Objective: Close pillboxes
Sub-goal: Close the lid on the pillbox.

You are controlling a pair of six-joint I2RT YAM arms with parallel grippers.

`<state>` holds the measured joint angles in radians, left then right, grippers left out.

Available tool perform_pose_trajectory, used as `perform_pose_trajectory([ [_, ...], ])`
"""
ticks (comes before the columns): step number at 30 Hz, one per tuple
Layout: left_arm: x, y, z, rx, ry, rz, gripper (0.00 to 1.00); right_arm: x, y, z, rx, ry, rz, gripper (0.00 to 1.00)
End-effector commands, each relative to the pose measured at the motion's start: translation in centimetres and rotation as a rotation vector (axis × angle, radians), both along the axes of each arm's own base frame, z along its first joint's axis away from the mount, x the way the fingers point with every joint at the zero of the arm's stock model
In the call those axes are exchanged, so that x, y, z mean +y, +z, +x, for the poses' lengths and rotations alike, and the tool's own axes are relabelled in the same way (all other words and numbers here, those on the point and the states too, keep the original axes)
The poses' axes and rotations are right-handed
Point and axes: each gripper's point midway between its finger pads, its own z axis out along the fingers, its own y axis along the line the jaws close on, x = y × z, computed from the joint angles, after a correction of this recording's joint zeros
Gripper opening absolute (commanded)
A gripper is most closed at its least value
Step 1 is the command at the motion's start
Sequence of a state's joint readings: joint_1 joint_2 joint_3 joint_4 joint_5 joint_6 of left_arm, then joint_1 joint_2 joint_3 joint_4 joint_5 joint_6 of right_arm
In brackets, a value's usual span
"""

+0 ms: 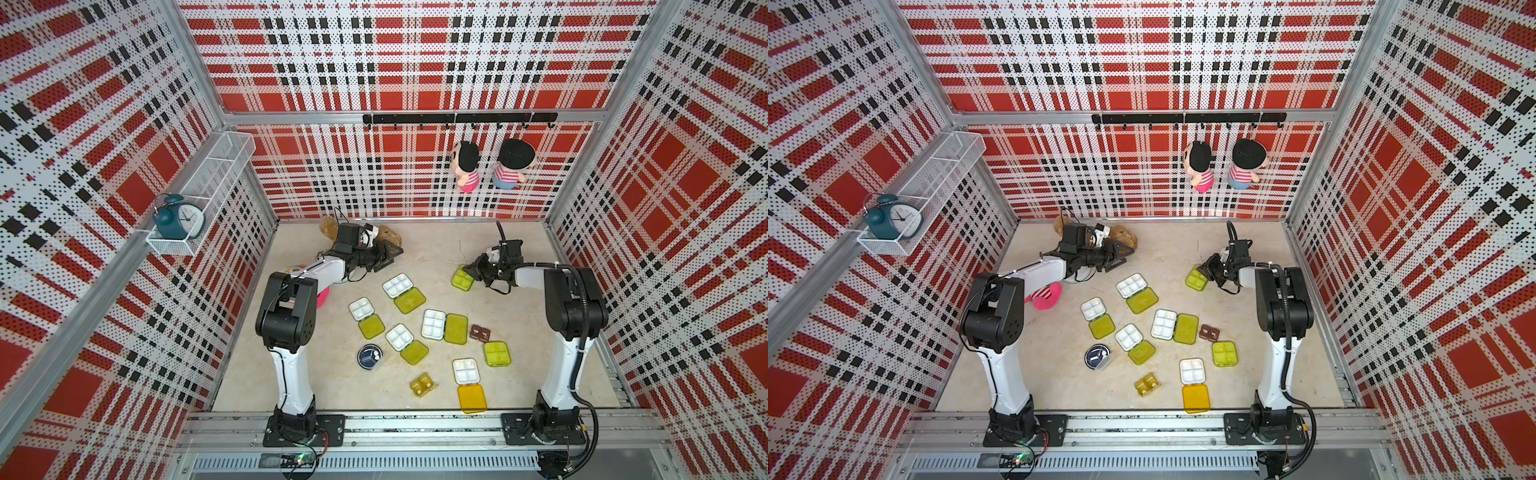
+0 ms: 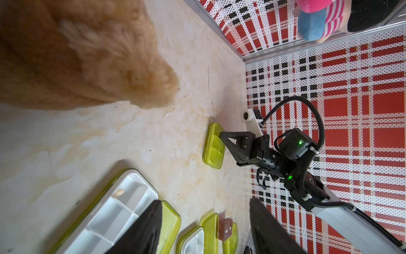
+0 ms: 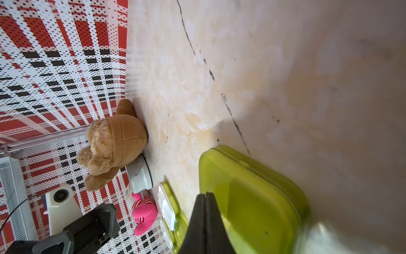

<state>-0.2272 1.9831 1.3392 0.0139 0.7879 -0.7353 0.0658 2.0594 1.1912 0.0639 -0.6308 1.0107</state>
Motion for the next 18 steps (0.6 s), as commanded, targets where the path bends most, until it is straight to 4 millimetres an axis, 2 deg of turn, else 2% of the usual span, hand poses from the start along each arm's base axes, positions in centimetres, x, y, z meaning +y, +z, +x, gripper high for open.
perform_pose_trajectory([
  [1,0.1,0.6,-0.4,-0.020,-0.007,-0.002,0.65,0.0,-2.2,-2.4,0.077,-0.002,-0.036,0.02],
  [18,-0.4,0.9,-0.9,-0.022,-0.014,-0.002,0.65,1.2,-3.0,-6.2,0.091,0.049,-0.063,0.00],
])
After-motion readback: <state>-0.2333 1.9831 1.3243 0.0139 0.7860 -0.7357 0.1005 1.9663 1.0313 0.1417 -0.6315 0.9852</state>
